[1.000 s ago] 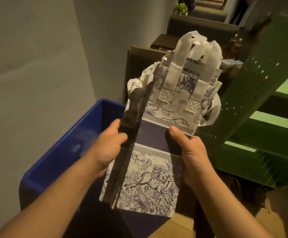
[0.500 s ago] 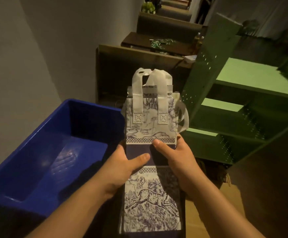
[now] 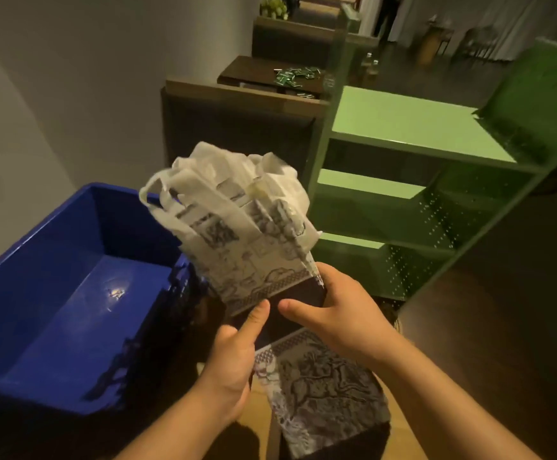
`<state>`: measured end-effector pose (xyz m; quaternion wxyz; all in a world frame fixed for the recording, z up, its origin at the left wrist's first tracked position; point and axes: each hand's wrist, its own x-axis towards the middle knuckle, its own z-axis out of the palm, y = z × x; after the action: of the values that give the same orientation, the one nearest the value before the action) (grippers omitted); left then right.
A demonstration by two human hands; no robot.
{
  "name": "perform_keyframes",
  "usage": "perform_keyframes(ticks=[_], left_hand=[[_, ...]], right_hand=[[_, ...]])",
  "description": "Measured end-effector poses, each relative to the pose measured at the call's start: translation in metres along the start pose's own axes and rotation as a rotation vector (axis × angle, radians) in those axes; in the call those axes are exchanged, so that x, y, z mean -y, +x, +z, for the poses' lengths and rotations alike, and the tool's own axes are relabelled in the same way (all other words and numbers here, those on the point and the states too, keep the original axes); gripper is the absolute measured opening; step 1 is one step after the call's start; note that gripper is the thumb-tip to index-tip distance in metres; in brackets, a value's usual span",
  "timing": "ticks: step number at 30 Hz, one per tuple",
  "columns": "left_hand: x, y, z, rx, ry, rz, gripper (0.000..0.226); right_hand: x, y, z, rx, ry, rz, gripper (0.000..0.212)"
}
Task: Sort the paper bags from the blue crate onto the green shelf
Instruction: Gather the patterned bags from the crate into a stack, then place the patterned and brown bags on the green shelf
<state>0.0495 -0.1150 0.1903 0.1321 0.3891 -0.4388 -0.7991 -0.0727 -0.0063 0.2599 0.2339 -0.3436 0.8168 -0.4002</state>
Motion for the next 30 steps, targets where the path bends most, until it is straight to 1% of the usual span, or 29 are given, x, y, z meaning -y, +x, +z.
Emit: perform_keyframes(ticks=[1, 2, 4, 5, 6, 8, 10, 11, 12, 13, 15, 17, 18, 20, 21, 23, 24, 26, 27, 28, 29, 30], left_hand=[[0.003, -0.002, 0.003, 0.031, 0.088, -0.06, 0.077], [0.006, -0.003, 0.005, 0.069, 0.208, -0.119, 0.073], [0.009, -0.001, 0.006, 0.146, 0.509, -0.238, 0.05], [0.009, 0.0, 0.005, 0.171, 0.648, -0.29, 0.044], [0.009, 0.003, 0.001, 0.19, 0.764, -0.309, 0.044], [0.01, 0.006, -0.002, 0.167, 0.889, -0.263, 0.047], [0.006, 0.004, 0.002, 0.086, 0.936, -0.191, 0.054], [0.006, 0.003, 0.007, 0.06, 0.944, -0.183, 0.055], [0.008, 0.004, 0.011, 0.046, 0.911, -0.189, 0.05], [0.015, 0.005, 0.015, 0.025, 0.873, -0.239, 0.045], [0.037, 0.007, 0.016, 0.03, 0.748, -0.33, 0.054], [0.077, 0.027, 0.006, 0.065, 0.564, -0.333, 0.085], [0.086, 0.029, 0.007, 0.104, 0.446, -0.296, 0.092], [0.072, 0.01, 0.046, 0.062, 0.223, -0.136, 0.077], [0.062, -0.001, 0.063, 0.065, 0.161, -0.056, 0.077], [0.045, -0.011, 0.089, 0.095, 0.092, 0.07, 0.095], [0.038, -0.015, 0.098, 0.095, 0.096, 0.147, 0.089], [0.021, -0.03, 0.117, 0.097, 0.093, 0.266, 0.053], [0.014, -0.036, 0.128, 0.137, 0.07, 0.316, 0.044], [0.009, -0.039, 0.136, 0.197, 0.044, 0.371, 0.049], [0.003, -0.045, 0.146, 0.271, 0.022, 0.416, 0.069], [-0.004, -0.053, 0.155, 0.364, 0.013, 0.42, 0.093]], right_hand=[[-0.004, -0.005, -0.008, 0.006, -0.071, -0.006, 0.032], [-0.009, -0.01, -0.016, 0.016, -0.146, -0.009, 0.03], [-0.019, -0.02, -0.031, 0.059, -0.296, -0.012, 0.027], [-0.025, -0.025, -0.037, 0.084, -0.371, -0.009, 0.027], [-0.031, -0.029, -0.041, 0.103, -0.447, -0.004, 0.027], [-0.044, -0.038, -0.05, 0.107, -0.559, 0.0, 0.028], [-0.055, -0.044, -0.058, 0.08, -0.578, -0.001, 0.028], [-0.059, -0.045, -0.061, 0.067, -0.572, 0.0, 0.027], [-0.062, -0.045, -0.065, 0.06, -0.564, -0.002, 0.027], [-0.063, -0.046, -0.068, 0.063, -0.556, -0.008, 0.027], [-0.064, -0.047, -0.076, 0.085, -0.532, -0.038, 0.029], [-0.063, -0.049, -0.084, 0.121, -0.436, -0.078, 0.029], [-0.062, -0.05, -0.088, 0.137, -0.362, -0.095, 0.029], [-0.062, -0.052, -0.1, 0.13, -0.21, -0.115, 0.03], [-0.061, -0.053, -0.105, 0.111, -0.137, -0.116, 0.033], [-0.059, -0.056, -0.118, 0.061, 0.013, -0.125, 0.039], [-0.057, -0.057, -0.124, 0.03, 0.077, -0.144, 0.042], [-0.053, -0.058, -0.135, -0.04, 0.174, -0.193, 0.047], [-0.051, -0.057, -0.141, -0.065, 0.238, -0.214, 0.048], [-0.048, -0.057, -0.146, -0.087, 0.322, -0.231, 0.047], [-0.045, -0.056, -0.15, -0.113, 0.408, -0.243, 0.046], [-0.041, -0.055, -0.154, -0.141, 0.48, -0.253, 0.044]])
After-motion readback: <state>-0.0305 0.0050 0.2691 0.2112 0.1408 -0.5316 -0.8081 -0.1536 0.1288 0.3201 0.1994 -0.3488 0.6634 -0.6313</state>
